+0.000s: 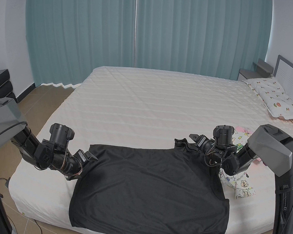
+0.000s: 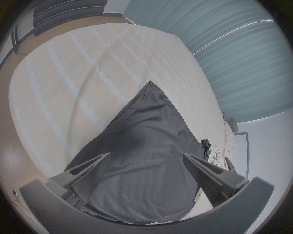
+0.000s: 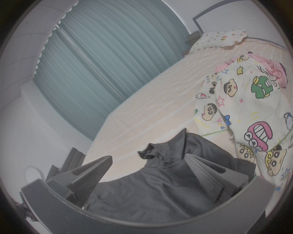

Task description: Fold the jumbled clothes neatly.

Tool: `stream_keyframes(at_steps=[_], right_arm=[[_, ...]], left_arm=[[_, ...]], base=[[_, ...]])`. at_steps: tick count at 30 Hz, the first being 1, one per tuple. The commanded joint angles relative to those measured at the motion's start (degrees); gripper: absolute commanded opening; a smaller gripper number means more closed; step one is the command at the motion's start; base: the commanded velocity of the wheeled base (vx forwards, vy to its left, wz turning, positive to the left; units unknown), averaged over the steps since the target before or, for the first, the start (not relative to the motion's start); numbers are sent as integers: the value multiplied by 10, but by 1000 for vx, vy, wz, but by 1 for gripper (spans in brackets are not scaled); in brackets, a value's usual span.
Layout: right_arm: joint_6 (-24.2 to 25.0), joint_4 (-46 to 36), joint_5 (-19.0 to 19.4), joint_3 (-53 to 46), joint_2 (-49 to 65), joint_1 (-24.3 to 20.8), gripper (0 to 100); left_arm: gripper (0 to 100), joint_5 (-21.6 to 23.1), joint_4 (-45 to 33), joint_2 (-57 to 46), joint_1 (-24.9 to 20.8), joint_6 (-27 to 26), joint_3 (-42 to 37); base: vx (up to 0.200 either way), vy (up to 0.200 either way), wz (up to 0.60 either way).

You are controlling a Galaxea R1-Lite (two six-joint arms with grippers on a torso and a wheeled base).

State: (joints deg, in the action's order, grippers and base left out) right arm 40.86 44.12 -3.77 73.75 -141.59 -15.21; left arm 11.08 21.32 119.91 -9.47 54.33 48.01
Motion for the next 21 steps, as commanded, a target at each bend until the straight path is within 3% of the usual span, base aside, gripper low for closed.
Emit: stream_keyframes(at_steps=[1, 8, 14, 17, 21], right_arm=[[-5, -74, -10, 110, -70, 19, 100], [25, -163, -6, 213, -101, 33, 100], [55, -197, 0, 239, -112, 32, 100], [99, -214, 19, 256, -115, 31, 100], [115, -238, 33, 279, -123, 31, 100]], left_arm=[[100, 9, 30, 20, -5, 16, -17], [100, 8, 30, 20, -5, 17, -22], [100, 8, 30, 20, -5, 17, -22], [100, 8, 30, 20, -5, 17, -22], [100, 7, 30, 20, -5, 17, -22]], base=[[0, 0, 0], [0, 0, 0], [0, 0, 0], [0, 0, 0], [0, 0, 0]])
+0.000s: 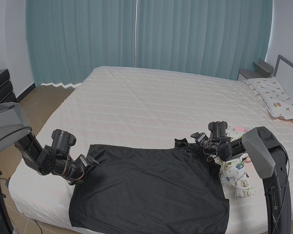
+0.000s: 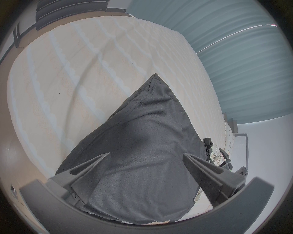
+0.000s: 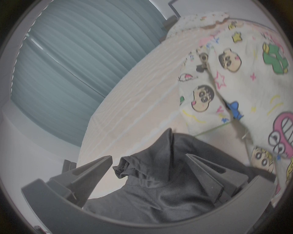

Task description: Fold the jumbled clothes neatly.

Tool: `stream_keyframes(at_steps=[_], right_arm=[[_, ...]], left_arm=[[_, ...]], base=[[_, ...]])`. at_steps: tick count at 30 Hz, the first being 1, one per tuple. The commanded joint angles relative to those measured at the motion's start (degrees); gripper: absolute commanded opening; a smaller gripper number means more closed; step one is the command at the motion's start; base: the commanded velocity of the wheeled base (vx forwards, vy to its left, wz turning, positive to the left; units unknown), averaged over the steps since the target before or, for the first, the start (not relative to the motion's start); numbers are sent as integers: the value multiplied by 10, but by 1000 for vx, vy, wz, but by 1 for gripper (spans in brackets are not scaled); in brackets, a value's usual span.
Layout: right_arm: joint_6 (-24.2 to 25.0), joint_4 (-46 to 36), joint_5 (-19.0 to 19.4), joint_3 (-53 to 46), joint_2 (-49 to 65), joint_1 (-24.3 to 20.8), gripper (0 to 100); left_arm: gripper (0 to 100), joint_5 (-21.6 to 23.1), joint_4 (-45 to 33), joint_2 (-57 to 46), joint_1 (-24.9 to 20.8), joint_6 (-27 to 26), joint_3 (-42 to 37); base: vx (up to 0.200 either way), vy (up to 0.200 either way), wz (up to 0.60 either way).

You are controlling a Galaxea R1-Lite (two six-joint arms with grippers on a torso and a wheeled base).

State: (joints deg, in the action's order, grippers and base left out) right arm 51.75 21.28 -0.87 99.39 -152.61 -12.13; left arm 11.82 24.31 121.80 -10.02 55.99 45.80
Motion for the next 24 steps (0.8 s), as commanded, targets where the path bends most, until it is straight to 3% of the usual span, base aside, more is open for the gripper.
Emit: stream_keyframes(at_steps=[1, 3, 4, 12, 19, 24], right_arm=[[8, -21, 5, 43, -26, 1, 100], [12, -34, 5, 55, -33, 1, 100], [14, -41, 5, 66, -37, 1, 0], [28, -74, 2, 146, -44, 16, 0], [26, -5, 5, 152, -49, 43, 0], [27, -23, 5, 152, -45, 53, 0]], left_arm=[[100, 0, 0, 1, 0, 0, 0], [100, 0, 0, 1, 0, 0, 0], [100, 0, 0, 1, 0, 0, 0], [100, -1, 1, 1, 0, 0, -2], [100, -3, 1, 2, -1, 0, -2], [100, -3, 1, 1, -1, 0, -3]], base=[[0, 0, 0], [0, 0, 0], [0, 0, 0], [0, 0, 0], [0, 0, 0], [0, 0, 0]])
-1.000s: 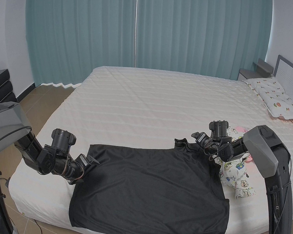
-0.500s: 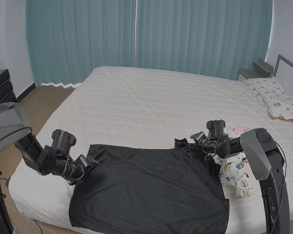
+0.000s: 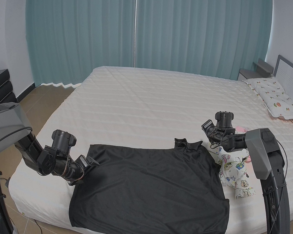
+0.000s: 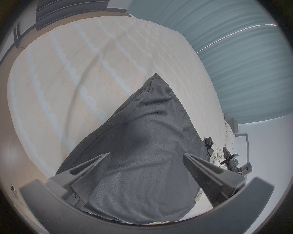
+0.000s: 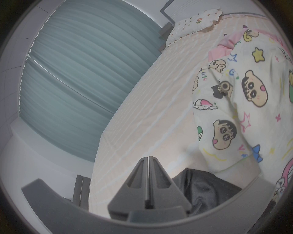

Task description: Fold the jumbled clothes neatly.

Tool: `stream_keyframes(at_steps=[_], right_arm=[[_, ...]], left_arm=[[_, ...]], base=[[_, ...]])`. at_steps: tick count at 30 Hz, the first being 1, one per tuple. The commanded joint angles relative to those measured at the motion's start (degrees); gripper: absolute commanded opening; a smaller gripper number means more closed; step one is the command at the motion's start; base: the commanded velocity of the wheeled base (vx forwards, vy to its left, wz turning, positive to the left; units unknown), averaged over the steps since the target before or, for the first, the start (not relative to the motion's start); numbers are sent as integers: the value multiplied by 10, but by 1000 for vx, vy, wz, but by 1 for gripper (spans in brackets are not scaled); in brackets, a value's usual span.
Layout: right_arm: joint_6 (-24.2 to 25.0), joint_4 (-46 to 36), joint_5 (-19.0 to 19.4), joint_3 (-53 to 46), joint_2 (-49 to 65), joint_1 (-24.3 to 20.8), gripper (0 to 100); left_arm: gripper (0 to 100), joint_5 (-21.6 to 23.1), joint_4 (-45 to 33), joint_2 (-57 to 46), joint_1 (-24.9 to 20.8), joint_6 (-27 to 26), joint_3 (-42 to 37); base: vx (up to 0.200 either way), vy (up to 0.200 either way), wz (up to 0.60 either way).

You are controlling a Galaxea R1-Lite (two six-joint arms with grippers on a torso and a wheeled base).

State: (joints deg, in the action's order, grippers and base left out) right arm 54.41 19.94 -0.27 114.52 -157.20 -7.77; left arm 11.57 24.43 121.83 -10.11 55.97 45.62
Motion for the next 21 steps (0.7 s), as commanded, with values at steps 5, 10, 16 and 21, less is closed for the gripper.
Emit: stream_keyframes(at_steps=[5, 10, 16, 21], right_arm=[[0, -38, 7, -24, 10, 6, 100], [1, -39, 32, -69, 39, 1, 100], [0, -48, 55, -104, 58, -15, 100], [1, -68, 55, -87, 40, -32, 100]], left_arm=[[100, -1, 0, 1, 0, 0, -1], [100, -1, 0, 1, 0, 0, -1], [100, -1, 0, 1, 0, -1, -1], [100, -1, 0, 2, 0, -1, -1]], base=[[0, 0, 0], [0, 0, 0], [0, 0, 0], [0, 0, 0]])
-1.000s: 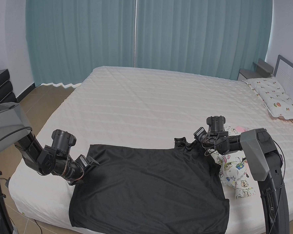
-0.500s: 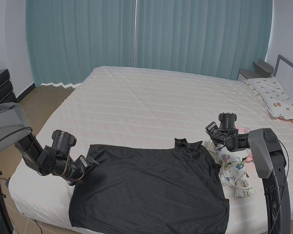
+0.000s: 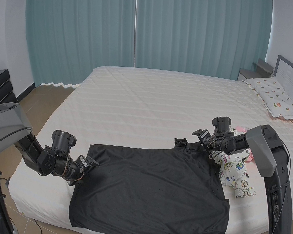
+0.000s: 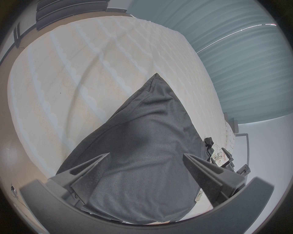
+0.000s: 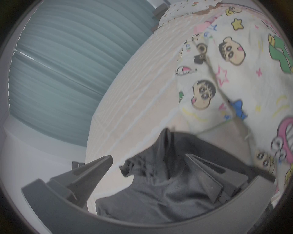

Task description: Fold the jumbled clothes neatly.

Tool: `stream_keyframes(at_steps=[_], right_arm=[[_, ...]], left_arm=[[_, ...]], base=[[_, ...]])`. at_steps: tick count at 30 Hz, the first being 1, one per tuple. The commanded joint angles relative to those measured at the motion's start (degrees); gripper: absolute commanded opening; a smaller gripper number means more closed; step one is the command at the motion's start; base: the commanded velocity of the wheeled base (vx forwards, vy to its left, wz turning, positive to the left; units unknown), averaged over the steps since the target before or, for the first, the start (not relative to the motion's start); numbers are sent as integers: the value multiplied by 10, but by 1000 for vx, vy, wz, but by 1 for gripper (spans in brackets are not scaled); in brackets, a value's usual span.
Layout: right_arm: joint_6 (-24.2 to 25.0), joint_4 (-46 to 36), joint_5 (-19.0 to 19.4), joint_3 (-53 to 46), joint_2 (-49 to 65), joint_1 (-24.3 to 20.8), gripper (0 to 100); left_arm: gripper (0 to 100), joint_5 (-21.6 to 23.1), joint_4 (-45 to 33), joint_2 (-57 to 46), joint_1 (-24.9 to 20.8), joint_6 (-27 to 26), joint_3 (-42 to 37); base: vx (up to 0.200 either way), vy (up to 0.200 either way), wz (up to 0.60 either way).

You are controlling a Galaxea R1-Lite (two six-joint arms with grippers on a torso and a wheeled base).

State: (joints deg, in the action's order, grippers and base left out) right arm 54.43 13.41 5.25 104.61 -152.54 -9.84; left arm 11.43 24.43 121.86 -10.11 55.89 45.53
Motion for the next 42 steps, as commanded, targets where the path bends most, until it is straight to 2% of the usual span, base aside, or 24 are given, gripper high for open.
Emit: stream_keyframes(at_steps=[1, 9, 15, 16, 22, 29, 33, 39, 40, 42], right_arm=[[1, -4, -1, 19, -13, -13, 100], [1, -47, -10, 98, -64, -14, 100], [-1, -55, -18, 100, -82, -16, 100], [-1, -55, -18, 100, -82, -16, 0], [0, -46, -18, 100, -75, -14, 0], [1, 7, -18, 100, -58, 7, 0], [1, 66, -21, 100, -68, 16, 0], [-3, 53, -22, 100, -75, 11, 0], [-3, 53, -22, 100, -75, 11, 100], [-2, 63, -22, 100, -77, 12, 100]], left_arm=[[100, 0, 0, 0, 0, 0, 0], [100, 2, 0, 0, 0, 1, 1], [100, 2, 0, 0, 0, 1, 1], [100, 2, 0, 0, 0, 1, 1], [100, 2, 0, 0, 0, 1, 0], [100, 0, -1, 0, 0, 1, 0], [100, 0, 0, 1, 0, 1, 0], [100, -1, 0, 1, 0, 1, 0], [100, -1, 0, 1, 0, 1, 0], [100, -1, 0, 1, 0, 1, 0]], base=[[0, 0, 0], [0, 0, 0], [0, 0, 0], [0, 0, 0], [0, 0, 0], [0, 0, 0], [0, 0, 0], [0, 0, 0], [0, 0, 0], [0, 0, 0]])
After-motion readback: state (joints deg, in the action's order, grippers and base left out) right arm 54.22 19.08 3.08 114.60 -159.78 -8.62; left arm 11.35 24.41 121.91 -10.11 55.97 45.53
